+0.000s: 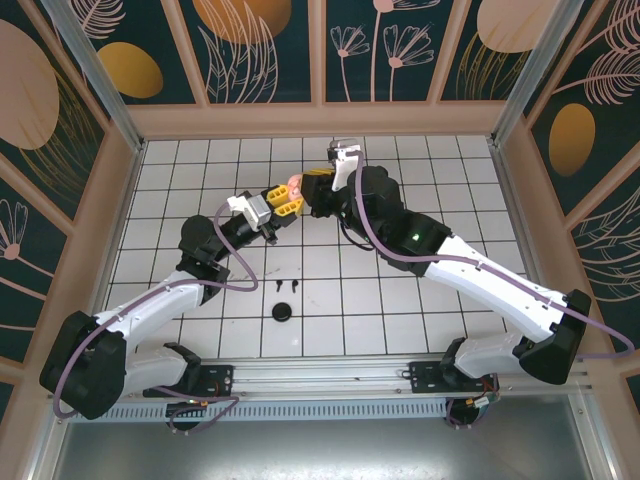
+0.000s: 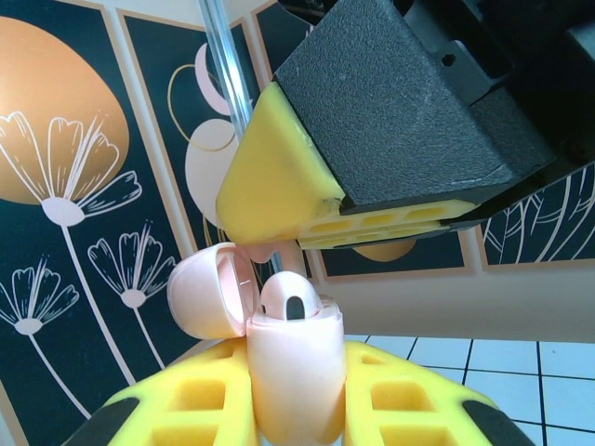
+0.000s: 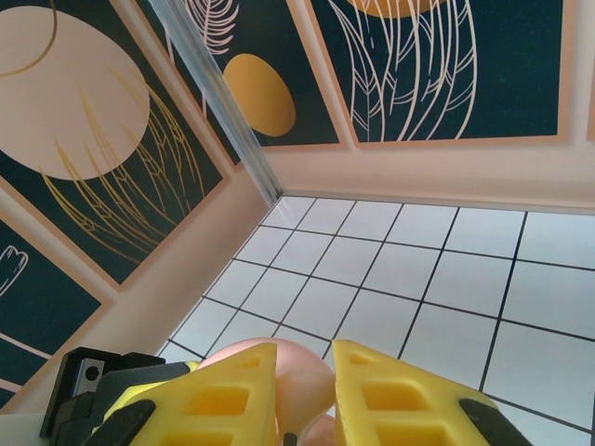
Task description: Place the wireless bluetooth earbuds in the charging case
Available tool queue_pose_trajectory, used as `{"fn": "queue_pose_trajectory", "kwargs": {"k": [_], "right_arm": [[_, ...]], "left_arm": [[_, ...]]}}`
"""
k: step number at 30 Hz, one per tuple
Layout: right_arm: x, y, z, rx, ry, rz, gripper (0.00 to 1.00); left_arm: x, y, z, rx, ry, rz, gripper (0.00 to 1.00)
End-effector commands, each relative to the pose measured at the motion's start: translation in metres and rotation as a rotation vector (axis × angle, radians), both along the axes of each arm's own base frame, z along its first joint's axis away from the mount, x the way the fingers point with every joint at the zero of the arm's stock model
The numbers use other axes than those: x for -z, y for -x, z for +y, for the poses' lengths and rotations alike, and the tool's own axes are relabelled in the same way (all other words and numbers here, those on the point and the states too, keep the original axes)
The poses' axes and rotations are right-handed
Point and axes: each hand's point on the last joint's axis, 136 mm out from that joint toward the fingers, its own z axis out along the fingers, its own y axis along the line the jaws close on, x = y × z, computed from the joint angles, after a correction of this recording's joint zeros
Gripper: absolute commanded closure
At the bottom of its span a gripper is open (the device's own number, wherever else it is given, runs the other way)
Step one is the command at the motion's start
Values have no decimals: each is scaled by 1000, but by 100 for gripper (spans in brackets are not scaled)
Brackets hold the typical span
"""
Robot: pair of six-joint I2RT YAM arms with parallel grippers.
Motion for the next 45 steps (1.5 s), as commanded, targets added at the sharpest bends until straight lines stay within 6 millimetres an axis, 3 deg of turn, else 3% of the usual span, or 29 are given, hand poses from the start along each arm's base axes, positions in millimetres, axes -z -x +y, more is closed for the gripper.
{"fn": "queue_pose_trajectory", "kwargs": {"k": [1,12,19,21,23,28,30,34,38,45], "right_arm": [[18,3,10,-20,30,14,82],[37,19,18,-40,127,-15,82],[40,10,10,33,135,11,82],[33,5,4,53,107,23,78],[19,1,-4,75,57,30,67],[-35,6,-17,1,-116,-4,42],[-56,10,-26,-28,-185,-15,39],[-76,10,-43,-41,-243,-1,38],[-64,-8,-54,-22,-200,68,40],[-10,-38,-26,-112,-10,259,64]], "left_arm": [[-21,7,-3,30,33,-48,100],[-21,5,-5,26,37,-37,100],[-22,6,-6,30,37,-35,100],[-21,5,-6,29,35,-29,100],[-19,4,-7,31,31,-20,100],[-15,5,-7,34,35,-2,100],[-13,5,-6,33,38,4,100],[-9,5,-6,35,40,17,100],[-4,6,-8,44,39,41,100],[16,9,-16,91,3,128,100]]}}
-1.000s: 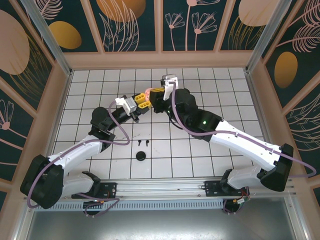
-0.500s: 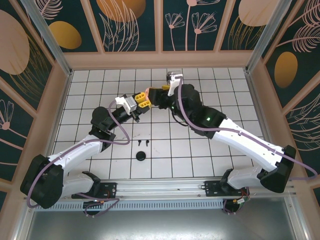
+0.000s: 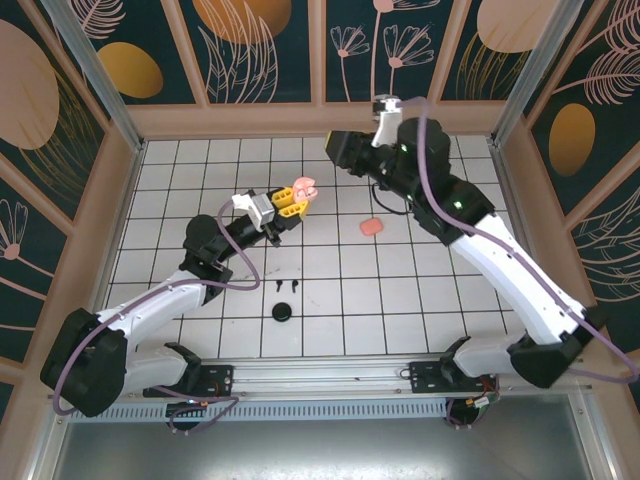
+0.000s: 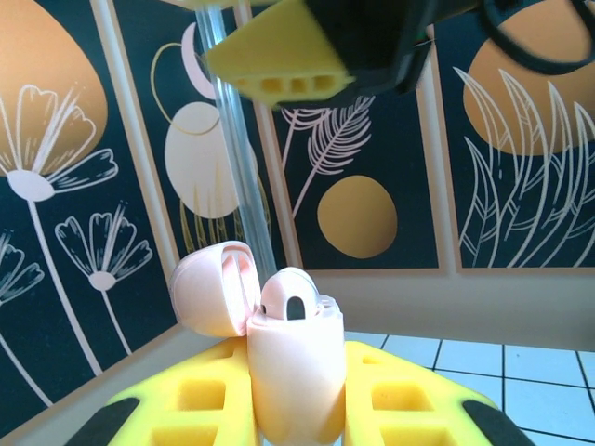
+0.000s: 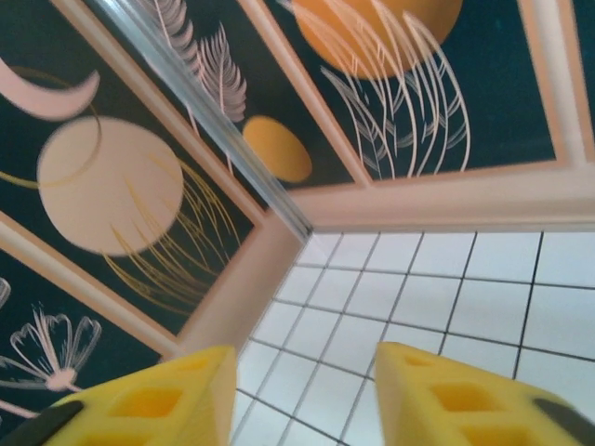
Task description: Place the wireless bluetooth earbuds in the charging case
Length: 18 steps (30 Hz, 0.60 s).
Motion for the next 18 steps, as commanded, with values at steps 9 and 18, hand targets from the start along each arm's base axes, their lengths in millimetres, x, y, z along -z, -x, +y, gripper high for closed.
{"fn": "queue_pose_trajectory", "kwargs": {"k": [9,18], "right_arm": [[96,-16,43,-174,260,248,80],[118,22,42,-274,281,323,85]], "left_arm": [[29,18,-16,107,-46,105,100],[26,10,-18,77,-34,126,100]]}}
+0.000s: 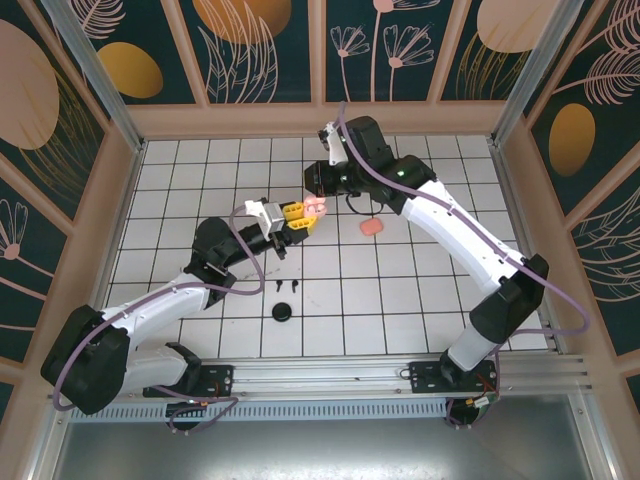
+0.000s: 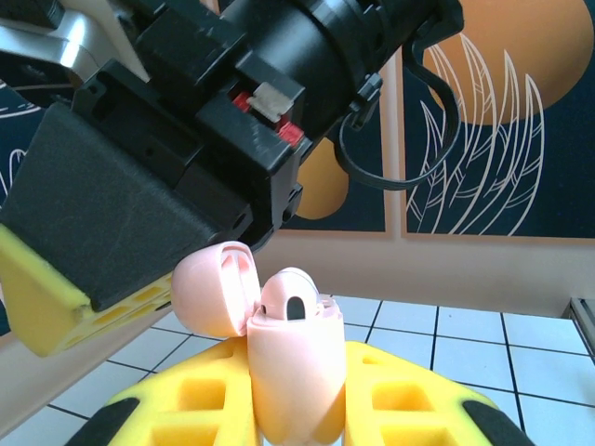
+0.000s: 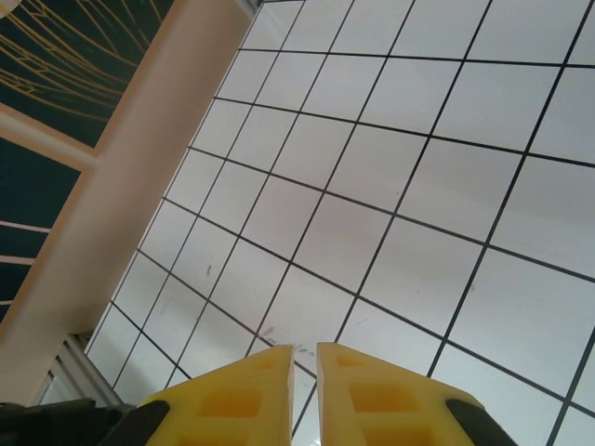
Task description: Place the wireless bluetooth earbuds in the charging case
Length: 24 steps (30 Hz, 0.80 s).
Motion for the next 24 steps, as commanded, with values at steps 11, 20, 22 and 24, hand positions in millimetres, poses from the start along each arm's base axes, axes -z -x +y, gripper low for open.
{"fn": "queue_pose_trajectory", "kwargs": {"k": [11,20,22,24], "right_arm": [[-6,48,-67,160,-41,-14,87],[30,20,-148,496,-102,1,66],[50,21,-150,502,-71,27,65],[68,23,-152,510,-47,49,62]], "left_arm": [[-13,-21,-5,-53,68,97,100],[59,-62,-20,-159,151,633,100],[86,-70,-32,-183,150,767,100],[111,-77,-44,-210,136,866,100]]}}
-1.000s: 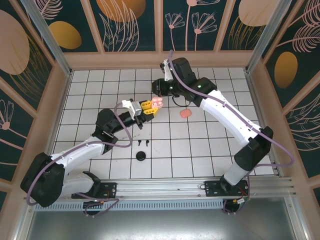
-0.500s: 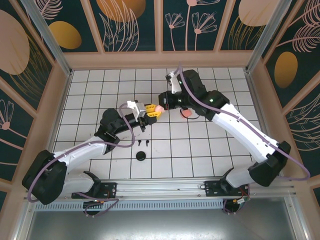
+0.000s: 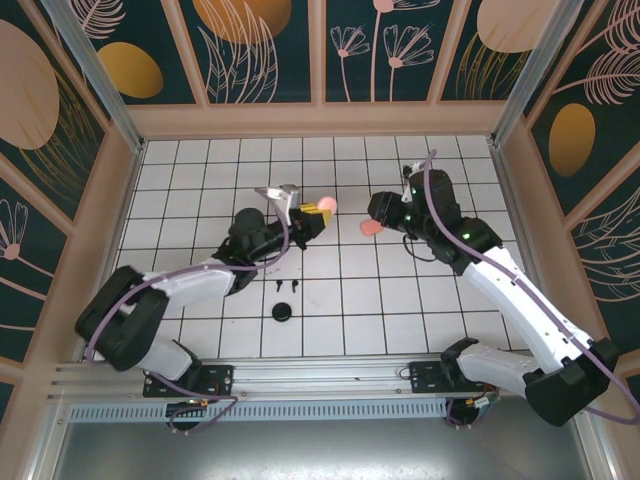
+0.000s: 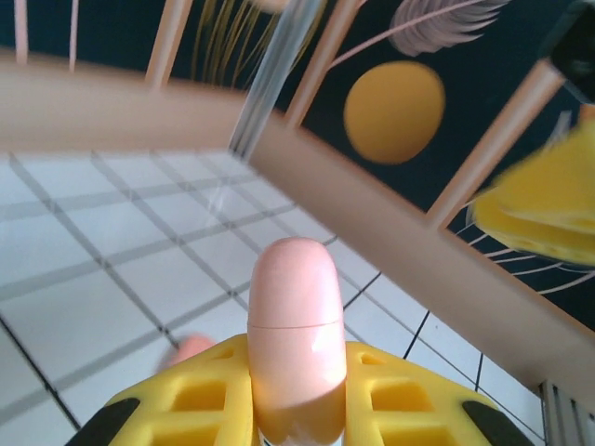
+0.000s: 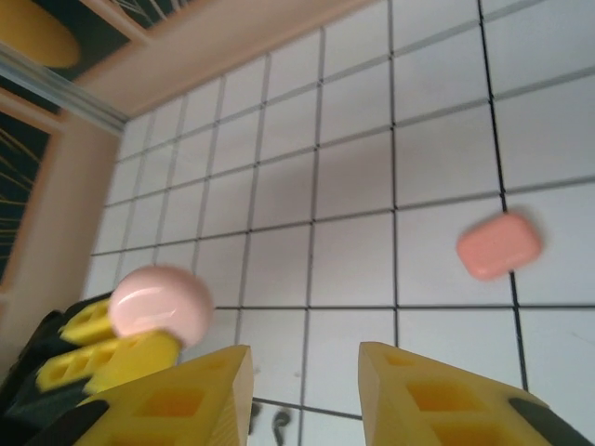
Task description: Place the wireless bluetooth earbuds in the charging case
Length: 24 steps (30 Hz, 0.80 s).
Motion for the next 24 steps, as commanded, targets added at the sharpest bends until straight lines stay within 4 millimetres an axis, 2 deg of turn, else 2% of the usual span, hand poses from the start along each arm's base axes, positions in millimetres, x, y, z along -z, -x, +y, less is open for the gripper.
{"fn": "queue_pose_trajectory", "kwargs": {"k": [1,5,13,15,19,24], "right_arm": [[23,-4,-6,52,9,21,61],[41,-4,-7,55,25,32,56],[48,-10,-4,47,36,24,51],[48,-10,-4,44,38,20,51],[46,-10,-3,37,47,18,51],[42,-16,-13,59,58,11,51]], "left_arm": [[34,-14,-18,-72,47,253,100],[72,-22,-36,-115,36,394,100],[131,-48,-43,-242,-48,594,96],[134,-55,-55,-221,-42,614,94],[152,-60,-69,-200,-50,664,91],[172,-60,-69,-213,-76,710,87]]}}
